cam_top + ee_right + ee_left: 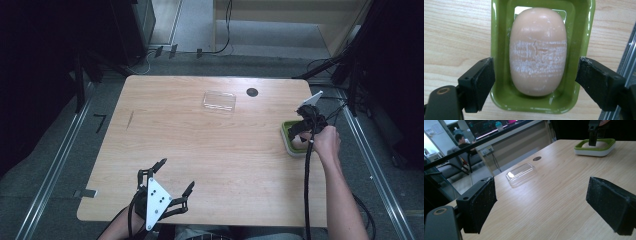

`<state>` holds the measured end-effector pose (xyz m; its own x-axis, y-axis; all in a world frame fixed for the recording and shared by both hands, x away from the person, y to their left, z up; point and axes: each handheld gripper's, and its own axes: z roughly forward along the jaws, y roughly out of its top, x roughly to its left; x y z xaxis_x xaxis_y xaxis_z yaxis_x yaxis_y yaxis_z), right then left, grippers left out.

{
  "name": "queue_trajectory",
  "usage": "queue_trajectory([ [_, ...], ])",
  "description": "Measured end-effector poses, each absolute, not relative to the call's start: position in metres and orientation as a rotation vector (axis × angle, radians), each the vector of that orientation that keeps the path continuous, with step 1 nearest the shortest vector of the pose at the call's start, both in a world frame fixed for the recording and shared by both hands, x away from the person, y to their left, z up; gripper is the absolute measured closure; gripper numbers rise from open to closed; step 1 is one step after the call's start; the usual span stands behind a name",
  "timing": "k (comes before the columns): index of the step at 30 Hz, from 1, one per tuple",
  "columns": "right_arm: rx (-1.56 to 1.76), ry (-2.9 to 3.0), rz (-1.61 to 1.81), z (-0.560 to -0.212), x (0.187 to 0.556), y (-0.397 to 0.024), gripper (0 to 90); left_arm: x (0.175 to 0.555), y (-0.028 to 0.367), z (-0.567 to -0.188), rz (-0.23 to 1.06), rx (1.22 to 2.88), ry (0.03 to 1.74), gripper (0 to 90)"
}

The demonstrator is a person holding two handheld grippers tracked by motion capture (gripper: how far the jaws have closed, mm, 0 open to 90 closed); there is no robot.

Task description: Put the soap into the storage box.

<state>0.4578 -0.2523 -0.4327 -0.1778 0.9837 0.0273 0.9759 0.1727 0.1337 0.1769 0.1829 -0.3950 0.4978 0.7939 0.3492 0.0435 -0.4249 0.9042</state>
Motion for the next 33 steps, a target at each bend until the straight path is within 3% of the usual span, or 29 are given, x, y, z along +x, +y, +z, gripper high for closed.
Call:
queue_trajectory([
  [10, 1.938, 2.386, 0.208, -0.421, 0.443, -0.25, 9.0, 0.175, 0.185, -0.395, 1.026, 1.815, 0.699, 9.9],
  [33, 1.832, 2.495, 0.146, -0.416, 0.386, -0.242, 7.7, 0.175, 0.183, -0.395, 1.022, 1.817, 0.693, 9.9],
])
